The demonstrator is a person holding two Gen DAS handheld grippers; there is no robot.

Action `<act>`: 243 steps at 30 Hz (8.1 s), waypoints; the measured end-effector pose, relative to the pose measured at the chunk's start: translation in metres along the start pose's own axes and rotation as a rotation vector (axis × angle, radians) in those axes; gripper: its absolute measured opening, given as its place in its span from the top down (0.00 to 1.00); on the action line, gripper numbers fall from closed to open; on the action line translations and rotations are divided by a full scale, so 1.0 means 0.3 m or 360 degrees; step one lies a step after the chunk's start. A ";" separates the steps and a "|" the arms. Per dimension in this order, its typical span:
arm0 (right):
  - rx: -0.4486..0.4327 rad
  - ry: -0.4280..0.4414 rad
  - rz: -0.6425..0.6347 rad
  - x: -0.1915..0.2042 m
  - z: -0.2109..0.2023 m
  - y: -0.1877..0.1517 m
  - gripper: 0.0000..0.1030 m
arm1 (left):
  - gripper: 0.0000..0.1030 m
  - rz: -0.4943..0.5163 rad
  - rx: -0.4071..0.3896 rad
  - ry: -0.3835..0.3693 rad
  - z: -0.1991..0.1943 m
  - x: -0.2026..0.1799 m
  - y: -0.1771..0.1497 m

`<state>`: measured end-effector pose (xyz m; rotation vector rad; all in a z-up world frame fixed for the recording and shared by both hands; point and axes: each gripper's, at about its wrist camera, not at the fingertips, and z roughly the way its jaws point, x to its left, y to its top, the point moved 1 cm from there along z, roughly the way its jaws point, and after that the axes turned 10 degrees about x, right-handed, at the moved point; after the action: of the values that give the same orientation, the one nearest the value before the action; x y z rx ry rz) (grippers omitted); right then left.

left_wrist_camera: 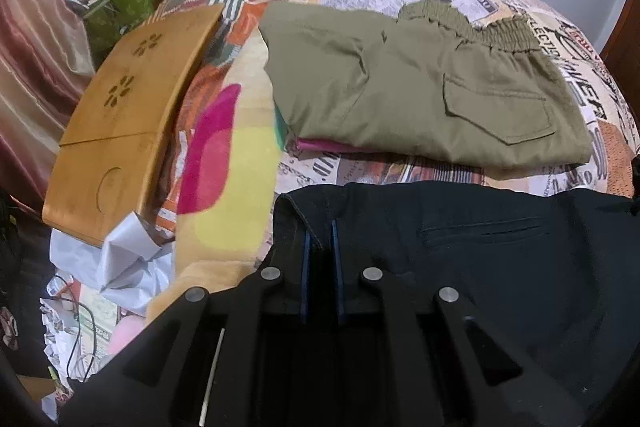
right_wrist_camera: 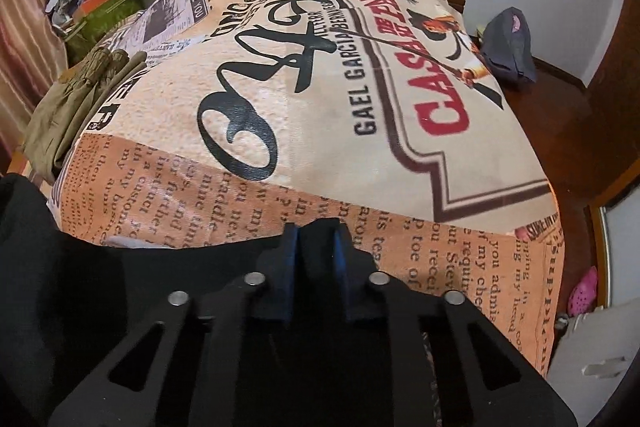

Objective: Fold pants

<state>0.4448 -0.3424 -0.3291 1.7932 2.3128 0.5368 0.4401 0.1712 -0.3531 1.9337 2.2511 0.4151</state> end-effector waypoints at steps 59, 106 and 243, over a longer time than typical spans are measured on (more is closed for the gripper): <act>-0.0613 -0.0089 0.0358 -0.029 -0.807 -0.475 0.89 | 0.94 -0.0018 -0.0491 -0.0332 -0.823 0.109 -0.525; -0.0310 -0.0051 0.0553 0.015 -0.593 -1.016 0.89 | 0.92 -0.0129 -0.0225 -0.0273 -0.553 0.187 -1.145; -0.0449 -0.0343 0.0259 -0.066 -0.534 -0.634 0.92 | 0.97 0.1032 0.0067 -0.0708 -0.356 -1.177 -0.433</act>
<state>0.2237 -0.4308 -0.2552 1.8107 1.8595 0.6243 0.3436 -0.2059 -0.3151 2.4470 1.3499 -0.0122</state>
